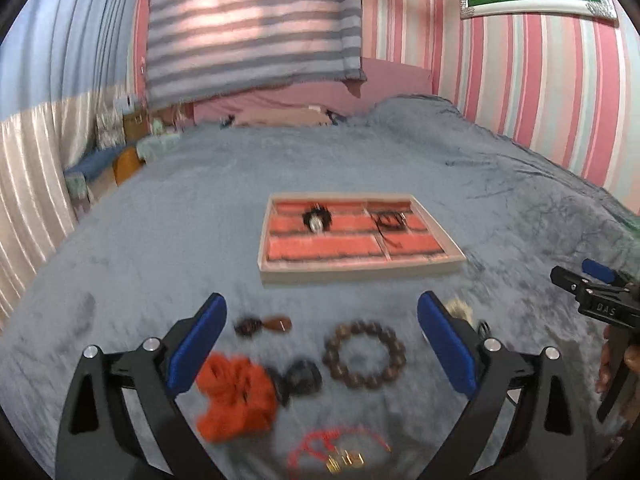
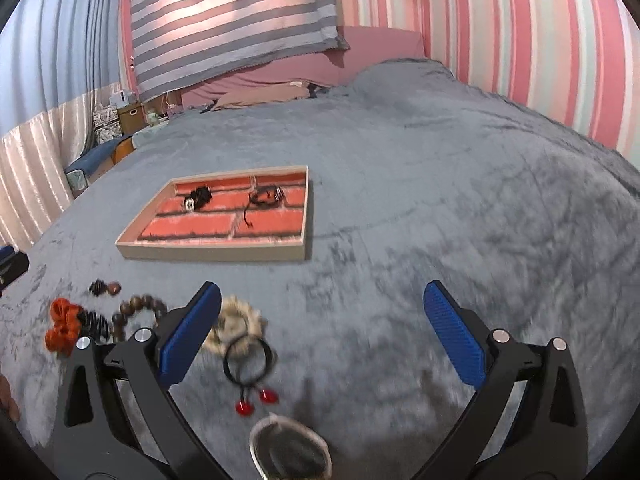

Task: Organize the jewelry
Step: 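Grasp the red string bracelet with left tool while right tool grasps the white watch, then carry both items into the tray and open both tools to release, then grasp the orange scrunchie with left tool while right tool grasps the black hair tie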

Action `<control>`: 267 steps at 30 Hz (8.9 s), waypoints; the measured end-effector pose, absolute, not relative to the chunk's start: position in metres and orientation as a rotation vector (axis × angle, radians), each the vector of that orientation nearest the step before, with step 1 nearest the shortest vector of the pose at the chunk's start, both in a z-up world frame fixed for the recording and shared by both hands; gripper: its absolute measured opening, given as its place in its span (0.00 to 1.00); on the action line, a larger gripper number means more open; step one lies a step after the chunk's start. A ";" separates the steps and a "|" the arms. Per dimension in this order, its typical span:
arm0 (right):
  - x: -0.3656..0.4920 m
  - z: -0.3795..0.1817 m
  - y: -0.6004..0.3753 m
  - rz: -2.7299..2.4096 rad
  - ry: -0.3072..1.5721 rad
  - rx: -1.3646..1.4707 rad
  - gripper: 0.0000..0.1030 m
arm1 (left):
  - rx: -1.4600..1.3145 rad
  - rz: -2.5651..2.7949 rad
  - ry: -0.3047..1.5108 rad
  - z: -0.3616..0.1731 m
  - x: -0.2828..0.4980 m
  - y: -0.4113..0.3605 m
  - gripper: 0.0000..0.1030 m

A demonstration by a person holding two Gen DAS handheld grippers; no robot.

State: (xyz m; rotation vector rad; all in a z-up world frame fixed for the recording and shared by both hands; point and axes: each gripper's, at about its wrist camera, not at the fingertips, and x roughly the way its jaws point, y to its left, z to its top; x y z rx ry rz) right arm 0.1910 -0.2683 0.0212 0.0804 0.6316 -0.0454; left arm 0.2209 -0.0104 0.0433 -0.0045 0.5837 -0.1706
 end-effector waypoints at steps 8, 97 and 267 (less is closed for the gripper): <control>0.155 -0.009 -0.286 -0.086 0.674 0.080 0.96 | -0.028 -0.173 0.608 0.009 0.175 -0.005 0.92; 0.154 -0.076 -0.257 0.043 0.905 0.066 0.11 | -0.065 -0.246 0.818 -0.074 0.202 -0.007 0.06; 0.206 -0.070 -0.192 -0.012 0.816 -0.032 0.67 | -0.025 -0.126 0.830 -0.062 0.269 0.096 0.82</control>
